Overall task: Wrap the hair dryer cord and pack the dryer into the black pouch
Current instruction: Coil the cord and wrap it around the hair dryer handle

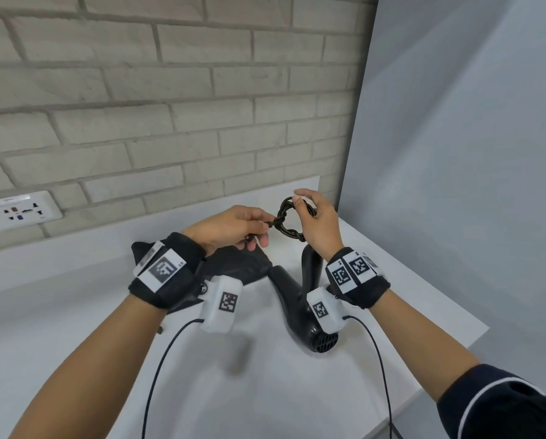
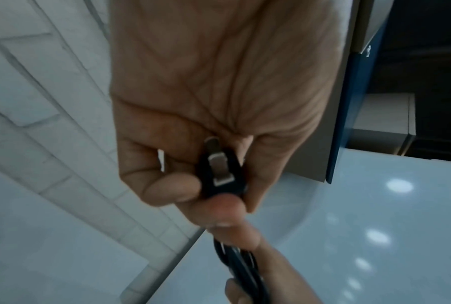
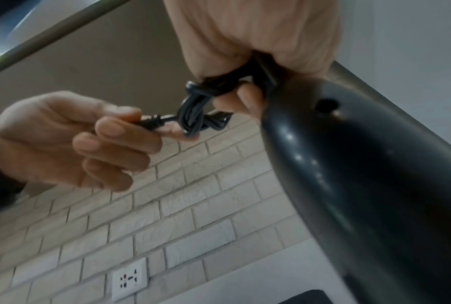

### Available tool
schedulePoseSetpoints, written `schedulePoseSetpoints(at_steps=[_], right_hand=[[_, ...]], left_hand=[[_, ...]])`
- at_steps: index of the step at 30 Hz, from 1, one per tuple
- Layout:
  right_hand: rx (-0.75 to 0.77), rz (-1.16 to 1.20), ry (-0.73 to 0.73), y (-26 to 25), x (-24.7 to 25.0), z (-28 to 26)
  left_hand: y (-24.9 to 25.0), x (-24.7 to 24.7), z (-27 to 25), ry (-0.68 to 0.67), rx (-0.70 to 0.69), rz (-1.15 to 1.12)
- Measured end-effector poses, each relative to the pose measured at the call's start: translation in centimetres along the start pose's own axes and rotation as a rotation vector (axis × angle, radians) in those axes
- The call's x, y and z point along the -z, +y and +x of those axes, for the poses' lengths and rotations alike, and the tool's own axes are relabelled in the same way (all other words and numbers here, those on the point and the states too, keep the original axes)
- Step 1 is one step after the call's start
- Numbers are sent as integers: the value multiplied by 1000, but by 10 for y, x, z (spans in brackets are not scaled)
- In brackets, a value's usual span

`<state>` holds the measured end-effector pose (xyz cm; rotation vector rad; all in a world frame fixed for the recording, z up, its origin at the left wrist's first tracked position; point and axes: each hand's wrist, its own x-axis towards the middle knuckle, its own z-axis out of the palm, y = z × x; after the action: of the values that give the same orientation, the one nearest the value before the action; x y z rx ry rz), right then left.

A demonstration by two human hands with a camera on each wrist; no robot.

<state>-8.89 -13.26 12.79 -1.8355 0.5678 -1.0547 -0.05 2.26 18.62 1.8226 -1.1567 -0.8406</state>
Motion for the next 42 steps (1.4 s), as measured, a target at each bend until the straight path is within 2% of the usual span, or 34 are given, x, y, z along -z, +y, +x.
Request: schedulePoseSetpoints(at_steps=[6, 12, 17, 21, 25, 30, 36, 42], right_hand=[[56, 48, 0, -1, -10, -4], [75, 51, 32, -3, -9, -6], [64, -72, -15, -6, 0, -5], [197, -277, -46, -12, 6, -1], [281, -285, -133, -16, 7, 0], [244, -213, -169, -15, 5, 0], [188, -249, -132, -13, 4, 7], [175, -284, -102, -14, 6, 6]], left_hand=[[-11, -19, 13, 208, 59, 99], [-8, -40, 26, 243, 70, -85], [-15, -41, 29, 476, -49, 208], [-13, -37, 28, 548, -79, 259], [-5, -28, 28, 549, -114, 286], [-7, -26, 26, 535, -130, 255], [-8, -26, 27, 573, -175, 197], [-1, -25, 23, 545, -284, 146]])
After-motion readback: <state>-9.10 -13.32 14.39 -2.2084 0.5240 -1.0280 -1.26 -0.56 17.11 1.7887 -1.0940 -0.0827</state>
